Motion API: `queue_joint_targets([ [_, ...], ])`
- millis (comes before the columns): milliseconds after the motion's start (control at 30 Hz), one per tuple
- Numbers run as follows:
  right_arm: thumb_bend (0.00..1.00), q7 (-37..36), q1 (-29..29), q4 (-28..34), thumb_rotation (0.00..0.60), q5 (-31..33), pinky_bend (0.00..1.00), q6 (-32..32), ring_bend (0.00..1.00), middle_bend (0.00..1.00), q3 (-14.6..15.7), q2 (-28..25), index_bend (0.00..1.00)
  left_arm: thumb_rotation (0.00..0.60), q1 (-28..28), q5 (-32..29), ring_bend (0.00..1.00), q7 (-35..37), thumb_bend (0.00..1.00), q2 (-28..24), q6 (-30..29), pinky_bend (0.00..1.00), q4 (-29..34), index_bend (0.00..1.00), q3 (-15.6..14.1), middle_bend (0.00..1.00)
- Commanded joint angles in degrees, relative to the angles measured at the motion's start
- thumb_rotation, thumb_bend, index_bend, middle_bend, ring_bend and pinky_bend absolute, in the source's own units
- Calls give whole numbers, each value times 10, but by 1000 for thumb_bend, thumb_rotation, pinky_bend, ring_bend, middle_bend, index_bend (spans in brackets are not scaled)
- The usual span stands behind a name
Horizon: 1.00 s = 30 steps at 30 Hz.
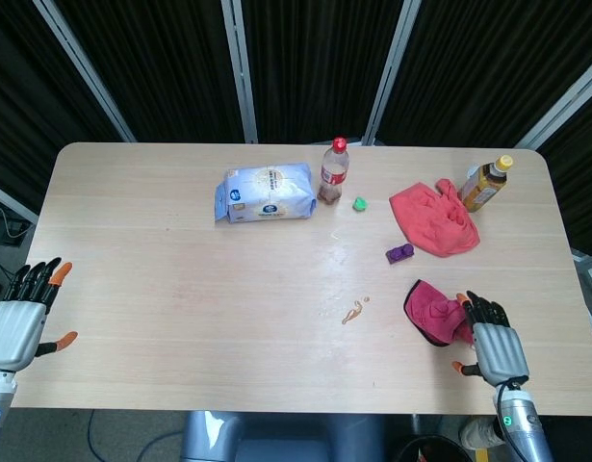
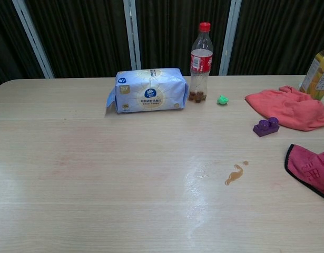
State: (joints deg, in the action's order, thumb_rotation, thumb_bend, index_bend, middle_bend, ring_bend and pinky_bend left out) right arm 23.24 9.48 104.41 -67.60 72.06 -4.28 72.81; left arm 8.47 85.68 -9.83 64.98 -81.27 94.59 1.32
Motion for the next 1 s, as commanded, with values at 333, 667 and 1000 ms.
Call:
queue_joint_targets([
  [333,12,35,30,-64,600,74,28,-17,0,0,-24,63,100,600,3,-6,0,0,0,-2,9,0,4,0,-1,0],
  [667,55,49,56,-111,600,118,42,-36,0,1,-35,100,161,600,6,-12,0,-1,0,-3,18,0,5,0,-1,0],
  [1000,240,60,78,-171,600,132,168,-43,0,93,-39,144,336,600,8,-17,0,3,0,-3,23,0,5,0,1,0],
])
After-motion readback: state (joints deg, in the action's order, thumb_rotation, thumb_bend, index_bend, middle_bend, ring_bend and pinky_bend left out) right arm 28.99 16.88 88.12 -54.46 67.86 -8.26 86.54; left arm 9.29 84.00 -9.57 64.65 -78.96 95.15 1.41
